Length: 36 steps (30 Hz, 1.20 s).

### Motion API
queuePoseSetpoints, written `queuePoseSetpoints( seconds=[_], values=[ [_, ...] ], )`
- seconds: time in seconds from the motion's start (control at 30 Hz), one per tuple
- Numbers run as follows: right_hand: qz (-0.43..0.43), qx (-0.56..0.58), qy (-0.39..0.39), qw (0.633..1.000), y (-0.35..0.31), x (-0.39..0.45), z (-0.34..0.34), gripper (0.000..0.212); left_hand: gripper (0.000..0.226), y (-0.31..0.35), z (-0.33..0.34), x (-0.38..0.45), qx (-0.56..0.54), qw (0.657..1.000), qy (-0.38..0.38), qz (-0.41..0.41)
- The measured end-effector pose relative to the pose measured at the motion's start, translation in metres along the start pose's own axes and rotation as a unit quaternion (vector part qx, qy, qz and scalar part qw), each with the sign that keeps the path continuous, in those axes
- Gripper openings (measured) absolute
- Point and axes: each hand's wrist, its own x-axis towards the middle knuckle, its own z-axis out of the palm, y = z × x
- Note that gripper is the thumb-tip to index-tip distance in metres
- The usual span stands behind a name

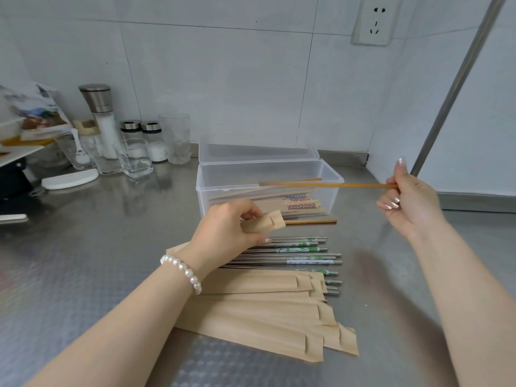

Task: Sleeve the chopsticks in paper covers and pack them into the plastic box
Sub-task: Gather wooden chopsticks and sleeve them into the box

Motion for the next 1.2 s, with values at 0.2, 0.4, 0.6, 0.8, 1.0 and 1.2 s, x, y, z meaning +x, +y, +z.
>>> queuePoseSetpoints(
  seconds=[0.2, 0.4, 0.6, 0.8, 1.0, 1.2],
  values=[
    [-0.046, -0.022, 0.083, 0.995, -0.005, 0.003, -0.004, 0.050, 0.037, 0.000, -0.001, -0.001, -0.004, 1.000, 0.007, 0.014],
    [-0.050, -0.041, 0.110, 0.992, -0.007, 0.005, -0.007, 0.053, 0.036, 0.000, -0.001, -0.001, 0.000, 1.000, 0.006, 0.011],
    [-0.038, -0.089, 0.073, 0.993, -0.001, 0.003, 0.000, 0.052, 0.035, 0.000, 0.002, -0.002, -0.006, 1.000, 0.000, 0.023],
    [0.023, -0.122, -0.031, 0.992, 0.016, -0.011, 0.022, 0.054, 0.034, 0.002, 0.003, -0.003, -0.021, 0.999, 0.005, 0.043],
    [0.075, -0.099, -0.151, 0.981, 0.032, -0.023, 0.037, 0.061, 0.032, 0.001, 0.003, -0.002, -0.028, 0.999, 0.004, 0.034],
    [0.098, -0.086, -0.203, 0.971, 0.034, -0.034, 0.047, 0.059, 0.031, 0.003, 0.002, -0.002, -0.046, 0.999, 0.004, 0.021]
  ],
)
